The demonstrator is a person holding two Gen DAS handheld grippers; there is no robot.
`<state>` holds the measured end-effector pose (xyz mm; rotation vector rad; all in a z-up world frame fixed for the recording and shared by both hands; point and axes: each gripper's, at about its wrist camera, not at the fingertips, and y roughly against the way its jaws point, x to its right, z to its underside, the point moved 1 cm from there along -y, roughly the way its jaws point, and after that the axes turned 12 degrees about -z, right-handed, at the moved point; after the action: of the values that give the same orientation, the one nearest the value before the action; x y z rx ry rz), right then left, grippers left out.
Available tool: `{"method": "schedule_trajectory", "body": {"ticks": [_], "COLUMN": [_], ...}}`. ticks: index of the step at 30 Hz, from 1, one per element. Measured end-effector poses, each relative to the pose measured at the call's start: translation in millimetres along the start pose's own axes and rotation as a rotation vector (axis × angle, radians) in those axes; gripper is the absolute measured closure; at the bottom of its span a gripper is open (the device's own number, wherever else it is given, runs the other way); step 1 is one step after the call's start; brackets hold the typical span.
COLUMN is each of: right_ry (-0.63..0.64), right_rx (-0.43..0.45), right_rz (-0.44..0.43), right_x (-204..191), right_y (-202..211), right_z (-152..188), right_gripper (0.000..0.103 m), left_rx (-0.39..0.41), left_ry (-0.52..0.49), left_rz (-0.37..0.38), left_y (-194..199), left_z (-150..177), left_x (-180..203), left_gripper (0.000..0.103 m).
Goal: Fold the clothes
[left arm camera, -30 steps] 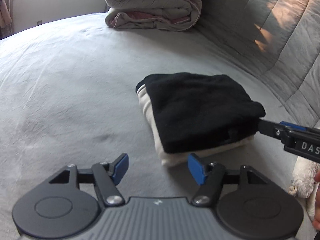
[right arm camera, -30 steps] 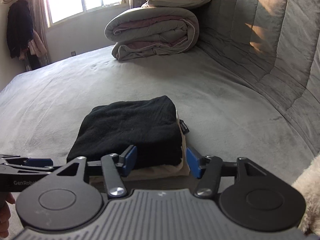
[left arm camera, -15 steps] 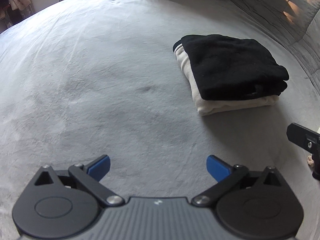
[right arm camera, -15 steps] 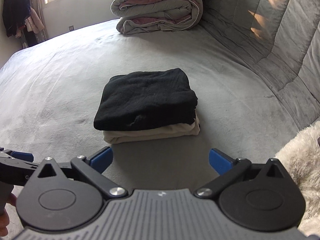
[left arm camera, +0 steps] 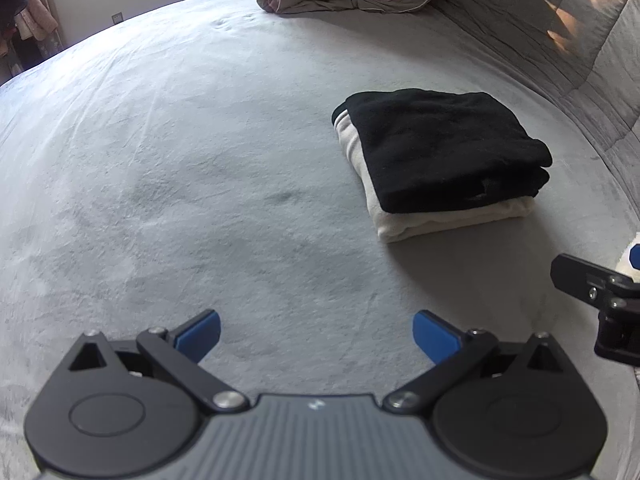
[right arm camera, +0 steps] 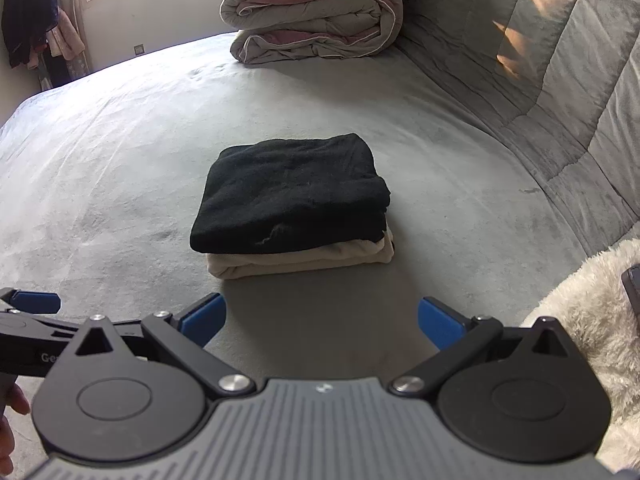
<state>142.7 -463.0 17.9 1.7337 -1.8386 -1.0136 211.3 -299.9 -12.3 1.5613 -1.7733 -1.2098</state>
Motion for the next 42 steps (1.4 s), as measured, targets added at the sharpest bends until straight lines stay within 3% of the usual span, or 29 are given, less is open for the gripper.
{"method": "schedule_trajectory", "body": {"ticks": [28, 36, 42], "right_ry": [0.000, 0.008, 0.012], "right_rx": [-0.022, -0.013, 0.046], "right_rz": [0.019, 0.027, 0.005], "right_x": [-1.9, -14.9, -27.0], "right_y": [25.3, 51.5, 82.3], "right_z": [2.4, 14.5, 30.1], "right_gripper": [0.000, 0.000, 0.000], "left_rx": [0.042, 0.078, 0.114], "left_ry": [-0.029, -0.039, -0.013], "left_rz": [0.048, 0.045, 0.048], "left_y": [25.2, 52.7, 79.2], "left_z": [3.3, 19.5, 45.1], "left_x": [3.0, -8.6, -26.5], "left_gripper": [0.000, 0.000, 0.000]}}
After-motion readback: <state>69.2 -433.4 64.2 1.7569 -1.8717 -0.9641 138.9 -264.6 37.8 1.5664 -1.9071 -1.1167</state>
